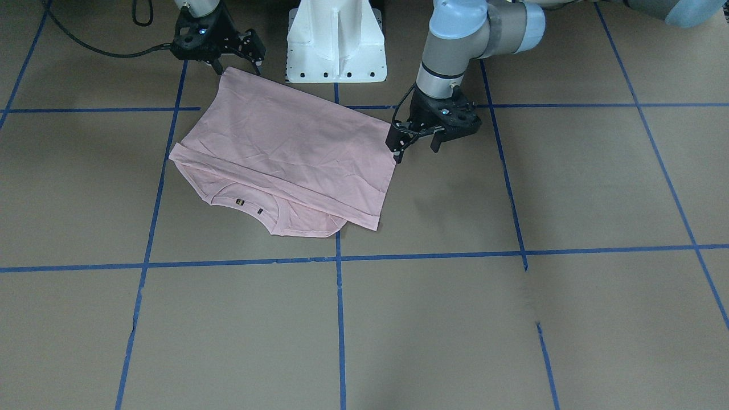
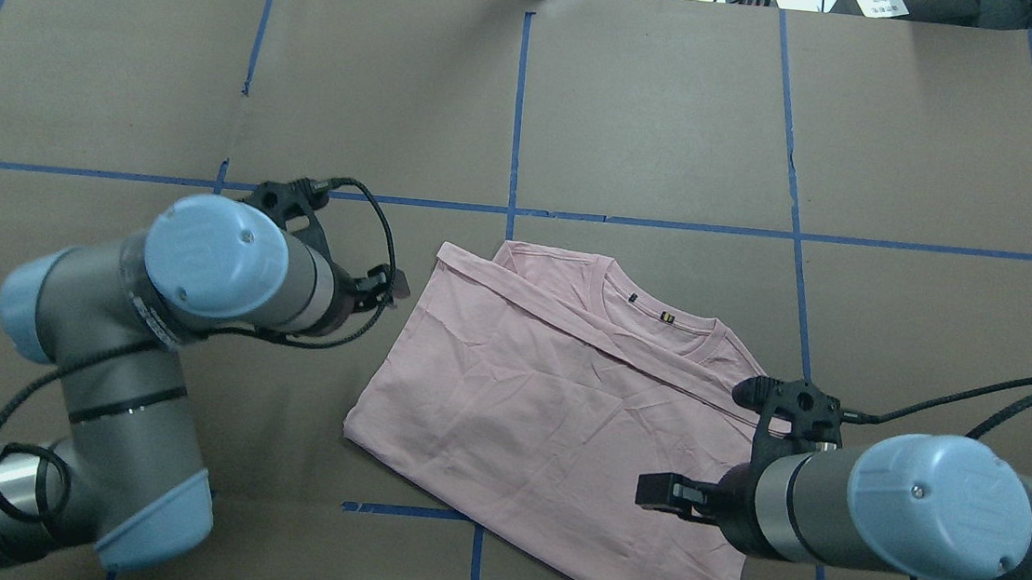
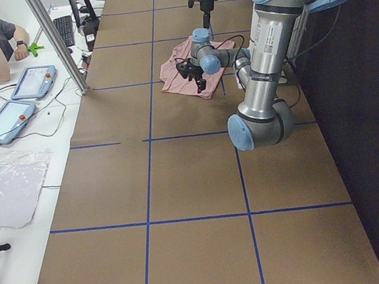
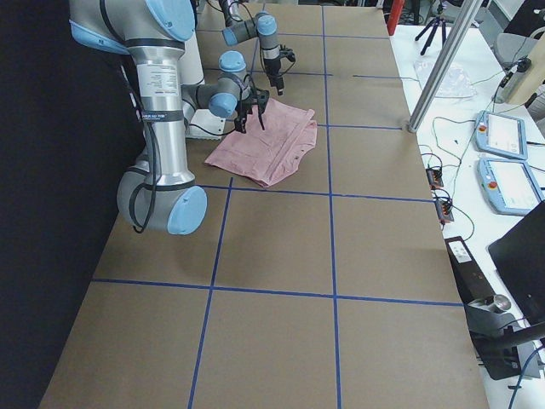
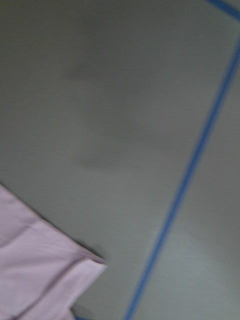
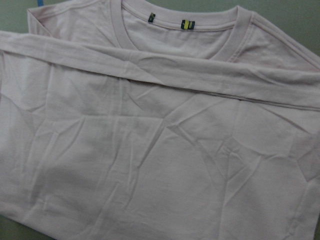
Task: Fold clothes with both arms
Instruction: 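Grasp the shirt's folded edge with the right gripper while the left gripper approaches, then pull the folded edge with the right gripper while the left gripper straightens the shirt, then move the left gripper to the shirt corner nearest the robot and grasp it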
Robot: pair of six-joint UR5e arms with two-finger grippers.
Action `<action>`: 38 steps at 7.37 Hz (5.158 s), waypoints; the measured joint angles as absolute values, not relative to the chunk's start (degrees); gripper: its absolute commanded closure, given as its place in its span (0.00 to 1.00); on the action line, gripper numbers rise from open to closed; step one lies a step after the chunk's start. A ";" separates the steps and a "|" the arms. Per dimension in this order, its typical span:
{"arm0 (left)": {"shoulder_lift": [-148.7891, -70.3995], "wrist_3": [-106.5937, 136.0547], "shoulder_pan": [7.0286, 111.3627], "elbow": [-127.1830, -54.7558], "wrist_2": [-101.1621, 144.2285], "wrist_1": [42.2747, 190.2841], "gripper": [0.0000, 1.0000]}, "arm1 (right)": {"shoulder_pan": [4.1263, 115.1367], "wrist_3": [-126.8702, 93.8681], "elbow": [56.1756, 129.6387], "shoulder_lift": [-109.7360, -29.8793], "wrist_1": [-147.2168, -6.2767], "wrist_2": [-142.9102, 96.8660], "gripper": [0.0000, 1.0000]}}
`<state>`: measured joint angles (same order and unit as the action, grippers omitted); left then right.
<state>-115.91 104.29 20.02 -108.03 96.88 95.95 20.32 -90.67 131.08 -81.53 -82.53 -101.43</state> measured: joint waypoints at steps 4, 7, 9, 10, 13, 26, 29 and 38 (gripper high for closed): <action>-114.91 107.80 16.48 -106.09 95.70 95.46 0.16 | 22.29 -90.61 130.94 -79.08 -82.53 -101.04 0.00; -114.76 108.08 16.28 -106.33 95.08 95.39 1.00 | 22.39 -90.61 130.72 -78.81 -82.60 -101.15 0.00; -114.65 108.15 16.20 -106.65 94.00 95.37 1.00 | 22.59 -90.61 130.70 -78.76 -82.62 -101.53 0.00; -114.62 108.13 16.20 -106.73 93.74 95.34 1.00 | 22.76 -90.61 130.74 -78.75 -82.62 -101.57 0.00; -114.93 107.23 16.99 -106.91 93.69 93.53 1.00 | 23.60 -90.62 130.71 -78.75 -82.62 -101.58 0.00; -138.23 85.26 39.75 -67.51 87.62 118.90 1.00 | 27.18 -90.61 129.85 -78.64 -82.62 -101.47 0.00; -141.51 84.57 39.73 -59.54 83.84 126.95 0.00 | 27.13 -90.62 129.79 -78.52 -82.62 -101.17 0.00; -120.59 89.79 37.85 -96.75 102.52 105.80 0.00 | 26.19 -90.64 126.41 -76.72 -83.01 -100.97 0.00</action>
